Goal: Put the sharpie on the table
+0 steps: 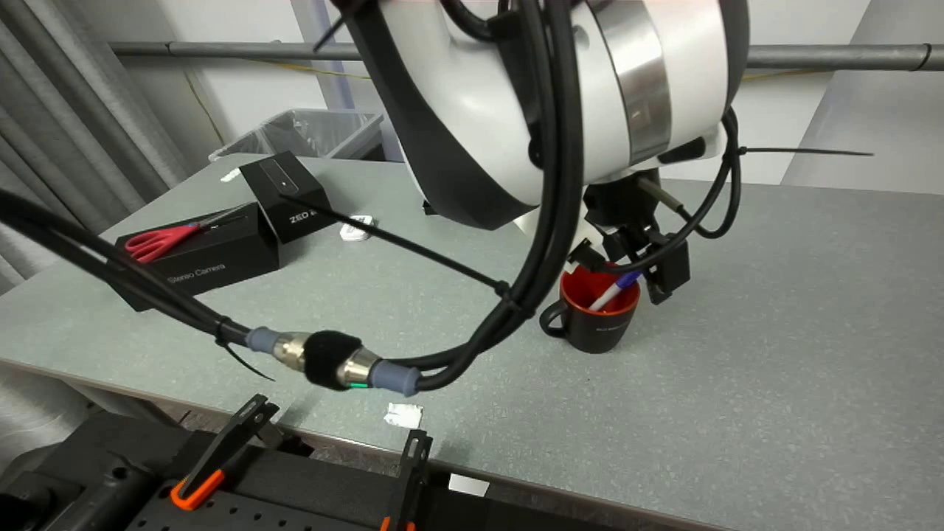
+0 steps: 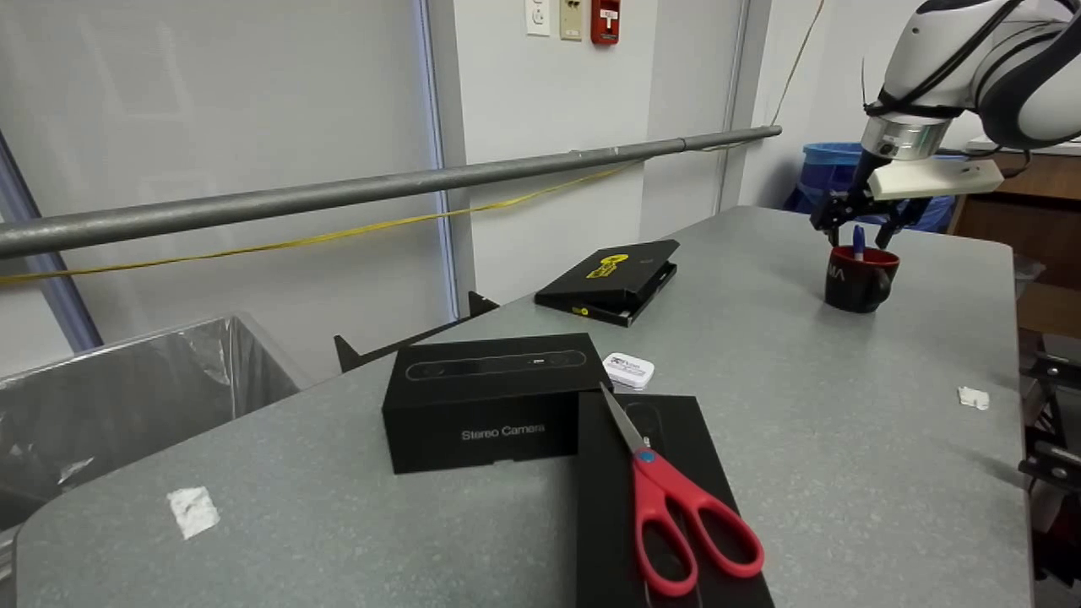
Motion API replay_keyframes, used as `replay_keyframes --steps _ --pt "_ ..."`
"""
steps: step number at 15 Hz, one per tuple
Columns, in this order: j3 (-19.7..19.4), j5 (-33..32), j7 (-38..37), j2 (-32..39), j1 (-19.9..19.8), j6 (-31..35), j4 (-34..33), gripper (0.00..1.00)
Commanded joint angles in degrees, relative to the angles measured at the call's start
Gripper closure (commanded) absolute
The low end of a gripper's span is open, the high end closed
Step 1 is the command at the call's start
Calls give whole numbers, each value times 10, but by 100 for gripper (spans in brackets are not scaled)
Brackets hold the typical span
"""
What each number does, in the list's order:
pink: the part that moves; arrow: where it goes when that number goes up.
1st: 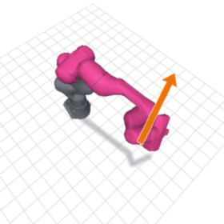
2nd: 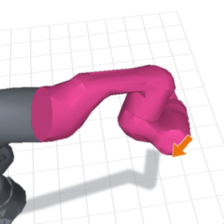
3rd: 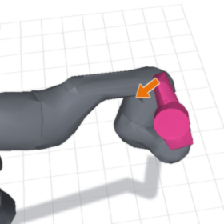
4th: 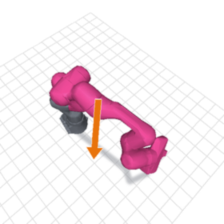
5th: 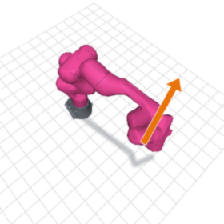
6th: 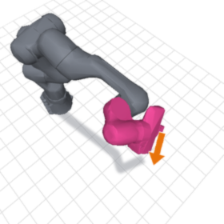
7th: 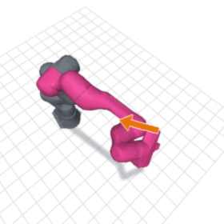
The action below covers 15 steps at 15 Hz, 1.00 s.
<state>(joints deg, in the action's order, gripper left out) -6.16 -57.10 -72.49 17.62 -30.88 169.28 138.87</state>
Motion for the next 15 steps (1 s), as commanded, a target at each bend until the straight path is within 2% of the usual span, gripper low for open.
replay_keyframes --steps 1,7,9,10,15 --pt "-13 -32 -18 -2 11 12 -1 53" --pt "-13 -34 -22 -13 8 16 -1 99" --pt "-9 -24 -10 -26 3 17 8 100" --pt "1 -4 15 -43 -8 17 24 97" --pt "8 27 94 -164 -40 68 109 97"
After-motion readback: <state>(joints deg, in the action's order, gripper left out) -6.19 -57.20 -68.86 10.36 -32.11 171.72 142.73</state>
